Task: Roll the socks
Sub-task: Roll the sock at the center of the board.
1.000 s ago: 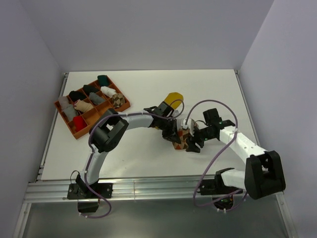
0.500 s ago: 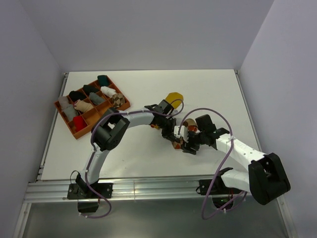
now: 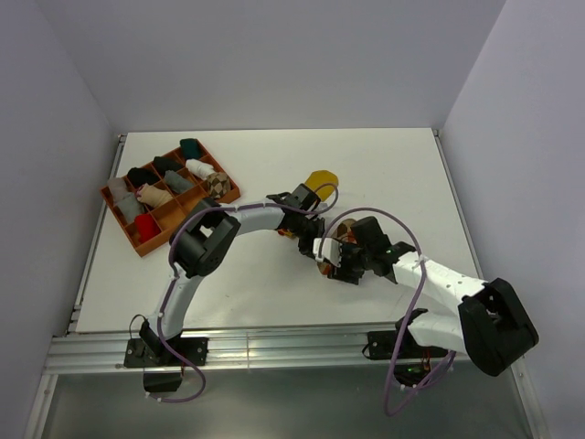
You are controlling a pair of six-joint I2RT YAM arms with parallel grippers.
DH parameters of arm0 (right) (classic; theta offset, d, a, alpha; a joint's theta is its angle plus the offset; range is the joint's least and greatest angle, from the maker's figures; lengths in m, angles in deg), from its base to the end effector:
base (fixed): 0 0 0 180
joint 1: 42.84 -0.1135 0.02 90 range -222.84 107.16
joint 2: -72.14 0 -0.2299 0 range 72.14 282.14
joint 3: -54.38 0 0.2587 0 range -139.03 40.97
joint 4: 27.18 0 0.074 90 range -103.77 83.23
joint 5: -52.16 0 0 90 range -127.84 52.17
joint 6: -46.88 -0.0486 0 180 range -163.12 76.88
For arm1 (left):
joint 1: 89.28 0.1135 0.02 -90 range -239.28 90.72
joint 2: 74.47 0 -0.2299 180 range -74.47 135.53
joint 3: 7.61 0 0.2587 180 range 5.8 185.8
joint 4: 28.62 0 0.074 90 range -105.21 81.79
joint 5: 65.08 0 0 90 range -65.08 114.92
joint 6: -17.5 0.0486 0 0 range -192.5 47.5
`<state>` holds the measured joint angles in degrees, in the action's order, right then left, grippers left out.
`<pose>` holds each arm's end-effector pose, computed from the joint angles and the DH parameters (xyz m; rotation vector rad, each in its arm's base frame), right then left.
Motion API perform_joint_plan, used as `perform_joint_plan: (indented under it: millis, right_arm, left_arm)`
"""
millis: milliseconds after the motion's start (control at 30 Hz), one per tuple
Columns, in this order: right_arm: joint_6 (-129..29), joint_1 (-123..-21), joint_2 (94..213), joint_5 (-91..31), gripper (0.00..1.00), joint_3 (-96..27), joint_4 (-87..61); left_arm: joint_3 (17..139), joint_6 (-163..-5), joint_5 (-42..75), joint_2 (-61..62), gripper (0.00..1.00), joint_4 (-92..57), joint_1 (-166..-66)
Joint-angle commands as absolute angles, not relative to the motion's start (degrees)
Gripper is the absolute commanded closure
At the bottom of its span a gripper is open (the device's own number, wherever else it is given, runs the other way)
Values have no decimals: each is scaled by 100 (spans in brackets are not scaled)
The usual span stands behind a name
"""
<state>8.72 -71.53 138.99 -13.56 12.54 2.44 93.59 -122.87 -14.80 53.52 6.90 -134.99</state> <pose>0.1944 0.1292 0.1190 -1.7011 1.7500 0.3573 0.2879 -0.3397 0.0795 -0.1308 -2.7153 1.1502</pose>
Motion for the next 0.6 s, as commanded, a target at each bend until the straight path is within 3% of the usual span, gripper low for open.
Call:
perform_joint_plan:
  millis: [0,300,567]
  right_arm:
    - [804,-7325,14042,-1753,41,1249,-6]
    - [347,-7370,14772,-1754,72,652,695]
    - [407,-6931,15440,-1182,73,-33,1916]
  left_arm:
    - [9395,-12207,-1208,5535,100,913,-13516]
    - [9002,-12470,-1296,5176,95,396,-13463]
    - [8306,-13156,-1261,4613,75,-694,-13375]
